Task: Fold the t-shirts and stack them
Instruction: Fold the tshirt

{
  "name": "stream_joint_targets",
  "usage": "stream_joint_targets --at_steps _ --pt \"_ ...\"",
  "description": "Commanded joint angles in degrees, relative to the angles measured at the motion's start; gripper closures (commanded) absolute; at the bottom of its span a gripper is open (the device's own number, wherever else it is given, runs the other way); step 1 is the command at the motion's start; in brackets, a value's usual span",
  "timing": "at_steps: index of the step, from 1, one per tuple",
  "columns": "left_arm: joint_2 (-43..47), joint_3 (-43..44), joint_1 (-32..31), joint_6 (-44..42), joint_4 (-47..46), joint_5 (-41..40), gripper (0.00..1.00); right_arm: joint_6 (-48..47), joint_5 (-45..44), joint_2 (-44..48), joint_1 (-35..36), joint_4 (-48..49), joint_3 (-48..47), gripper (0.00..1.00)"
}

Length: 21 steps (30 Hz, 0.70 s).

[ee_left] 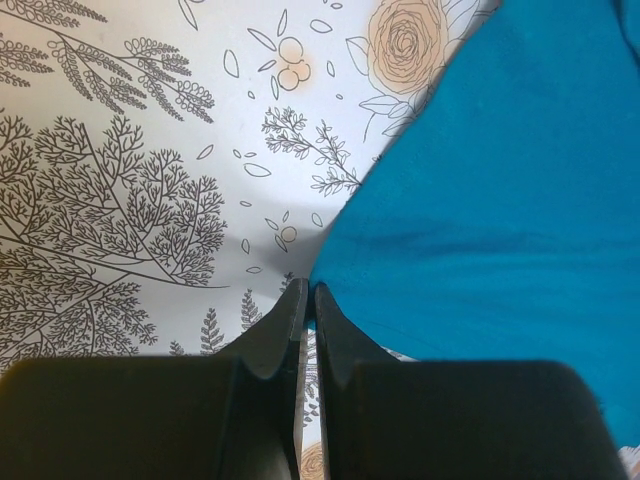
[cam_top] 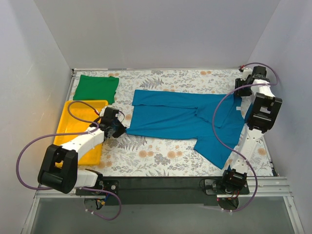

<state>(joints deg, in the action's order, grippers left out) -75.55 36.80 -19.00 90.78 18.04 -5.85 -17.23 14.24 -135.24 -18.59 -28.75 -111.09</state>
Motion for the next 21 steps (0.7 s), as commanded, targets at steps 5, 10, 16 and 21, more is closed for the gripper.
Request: stream_joint_targets --at_steps 5,10,16,21 --pt "0.4 0.9 0.5 -1.1 0.0 -1.9 1.00 -9.6 -3.5 14.4 -0.1 2.3 14.4 0.44" --pt "0.1 0.4 0.5 -1.7 -0.8 -1.3 1.00 -9.8 -2.5 20.6 0.0 3.4 22.6 0.39" --pt "1.5 0.0 0.5 -2.4 -1.1 -0.7 1.00 -7.5 1.7 29.0 0.6 9.8 36.1 0.38" --pt "2.3 -0.1 0.5 -2.9 -1.5 0.4 1.00 -15.3 7.6 42.0 1.0 11.0 48.6 0.32"
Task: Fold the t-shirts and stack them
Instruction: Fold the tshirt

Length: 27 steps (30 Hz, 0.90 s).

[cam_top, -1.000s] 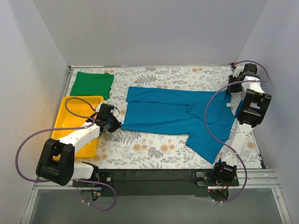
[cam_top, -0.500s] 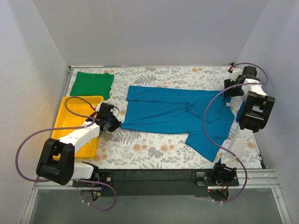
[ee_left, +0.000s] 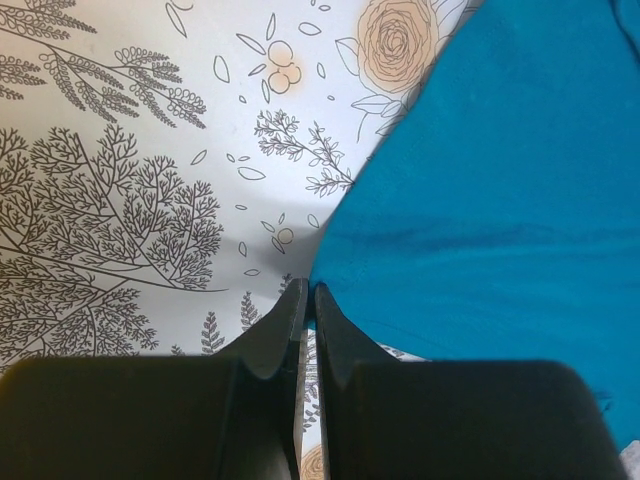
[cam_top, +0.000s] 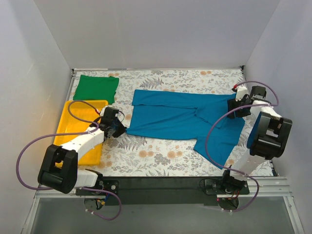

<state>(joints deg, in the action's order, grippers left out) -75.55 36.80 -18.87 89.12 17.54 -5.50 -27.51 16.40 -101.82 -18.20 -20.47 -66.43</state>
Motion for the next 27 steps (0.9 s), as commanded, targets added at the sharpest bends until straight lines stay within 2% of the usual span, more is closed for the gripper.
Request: stream_joint_targets --at_steps 1,3,4,6,7,8,10,11,13,18,21,25,27 --pt "2.3 -0.1 0.3 -1.3 -1.4 0.4 1.00 -8.8 7.3 11.0 0.7 1.7 7.4 0.29" --pt "2.4 -0.1 0.3 -1.8 -1.6 1.1 1.00 -13.1 11.3 17.8 0.7 -1.2 10.0 0.27" --pt "2.6 -0.2 0.3 -2.0 -1.9 1.4 1.00 -19.1 12.5 19.7 0.8 -3.9 11.0 0.25" --pt "2.9 -0.3 0.3 -2.6 -2.6 2.1 1.00 -28.3 16.9 24.0 1.4 -16.2 11.8 0.25" --pt "3.0 -0.6 0.3 -2.6 -2.8 2.5 1.00 -39.5 17.4 25.0 1.8 -21.2 11.9 0.25" --pt "3.1 -0.7 0.3 -2.7 -3.1 2.9 1.00 -45.5 17.2 25.6 2.3 -32.1 12.5 0.27" --pt "3.3 -0.8 0.3 -2.8 -4.2 4.3 1.00 -58.2 13.8 27.7 3.5 -38.7 13.9 0.31" --pt "3.3 -0.8 0.3 -2.9 -4.5 4.5 1.00 -60.7 12.4 28.8 3.8 -41.9 15.8 0.32" --pt "3.5 -1.0 0.3 -3.0 -5.0 5.3 1.00 -62.8 7.5 32.1 6.1 -42.6 17.6 0.36" --pt "3.6 -1.3 0.3 -2.9 -5.7 5.4 1.00 -59.9 -1.5 36.2 16.7 -43.3 25.7 0.45" --pt "3.9 -1.6 0.3 -3.1 -5.6 7.2 1.00 -62.8 -3.7 39.1 17.2 -43.8 28.5 0.46" --pt "3.8 -1.6 0.4 -3.2 -5.5 7.3 1.00 -79.2 -8.7 44.7 17.2 -43.8 36.6 0.48" --pt "3.7 -1.4 0.3 -3.3 -5.2 7.3 1.00 -83.4 -7.1 46.9 17.2 -43.8 37.3 0.50"
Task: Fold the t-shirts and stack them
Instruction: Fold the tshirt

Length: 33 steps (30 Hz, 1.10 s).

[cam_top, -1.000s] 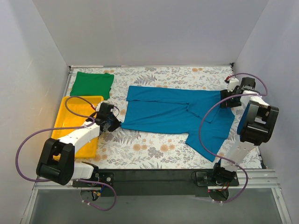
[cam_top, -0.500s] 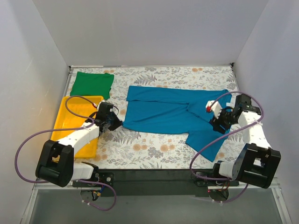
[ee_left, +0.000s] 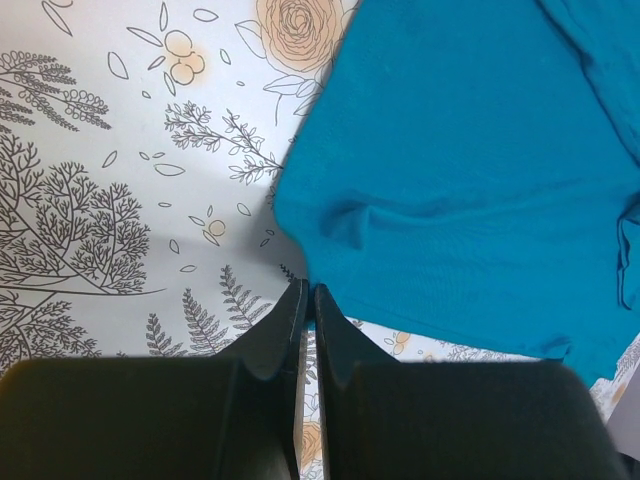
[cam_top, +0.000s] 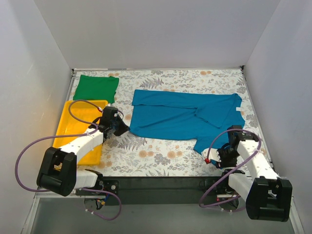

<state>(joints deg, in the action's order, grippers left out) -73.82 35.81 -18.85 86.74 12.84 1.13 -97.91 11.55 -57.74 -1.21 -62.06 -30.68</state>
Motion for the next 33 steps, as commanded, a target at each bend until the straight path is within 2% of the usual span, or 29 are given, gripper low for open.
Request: stream_joint_targets --at_steps 1,4,11,15,17,18,19,21,25,33 --pt "1.9 -0.3 0.4 -1.0 -0.3 0.6 1.00 -16.1 -1.5 3.2 0.2 -2.2 1.2 0.51" --pt "2.2 -0.2 0.3 -1.0 0.2 0.1 1.00 -20.0 -1.7 3.2 0.2 -2.1 1.1 0.52" --pt "1.5 0.0 0.3 -1.0 0.2 0.2 1.00 -22.5 -2.9 1.1 0.2 1.4 3.3 0.55" --pt "1.4 0.0 0.3 -1.0 0.2 0.2 1.00 -23.1 -2.5 1.3 0.4 2.9 5.9 0.60" --pt "1.1 0.0 0.3 -1.0 0.1 0.2 1.00 -22.9 -2.1 1.7 0.5 4.7 6.9 0.68" --pt "1.1 0.0 0.3 -1.0 0.2 0.2 1.00 -22.7 -1.5 1.8 0.5 5.8 8.0 0.80" --pt "1.2 0.0 0.3 -1.0 0.1 0.2 1.00 -22.5 -1.3 1.9 0.5 6.3 8.4 0.86" --pt "1.4 -0.1 0.3 -1.0 0.2 0.2 1.00 -21.6 -0.7 2.8 0.5 7.3 9.1 0.94" --pt "1.6 -0.1 0.3 -1.1 0.3 0.2 1.00 -17.8 0.0 5.5 0.5 7.3 6.5 0.98" --pt "2.0 0.0 0.3 -1.1 0.3 0.5 1.00 -7.7 7.0 11.6 0.2 3.0 -5.0 0.99"
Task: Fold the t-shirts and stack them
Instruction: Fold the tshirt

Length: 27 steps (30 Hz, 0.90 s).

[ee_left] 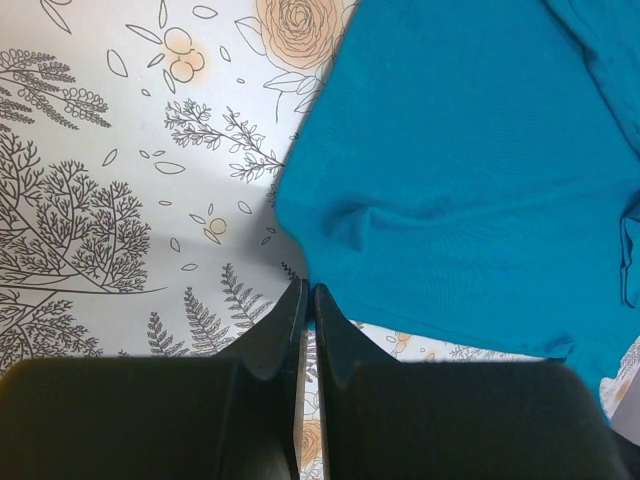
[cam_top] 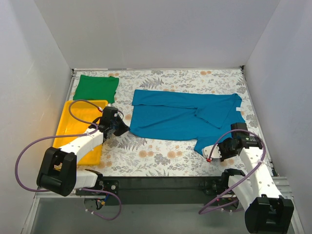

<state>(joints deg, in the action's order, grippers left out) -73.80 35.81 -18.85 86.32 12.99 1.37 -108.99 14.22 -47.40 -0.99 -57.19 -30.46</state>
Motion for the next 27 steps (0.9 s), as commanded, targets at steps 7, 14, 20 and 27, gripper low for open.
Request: stream_joint_targets --at_steps 7,14,20,27 --pt "2.3 -0.3 0.3 -0.4 0.1 -0.2 1.00 10.0 5.5 4.5 -0.1 -3.4 -7.4 0.99" --pt "3.4 -0.6 0.3 0.4 1.6 -2.9 1.00 17.0 4.4 9.2 -0.9 -0.3 -9.9 0.99" --pt "3.8 -0.5 0.5 1.1 2.5 -3.2 1.00 23.9 3.0 13.6 -2.0 5.2 -10.9 0.99" --pt "4.8 -0.7 0.5 2.0 3.3 -3.0 1.00 30.0 1.8 15.4 -2.3 10.7 -10.6 0.99"
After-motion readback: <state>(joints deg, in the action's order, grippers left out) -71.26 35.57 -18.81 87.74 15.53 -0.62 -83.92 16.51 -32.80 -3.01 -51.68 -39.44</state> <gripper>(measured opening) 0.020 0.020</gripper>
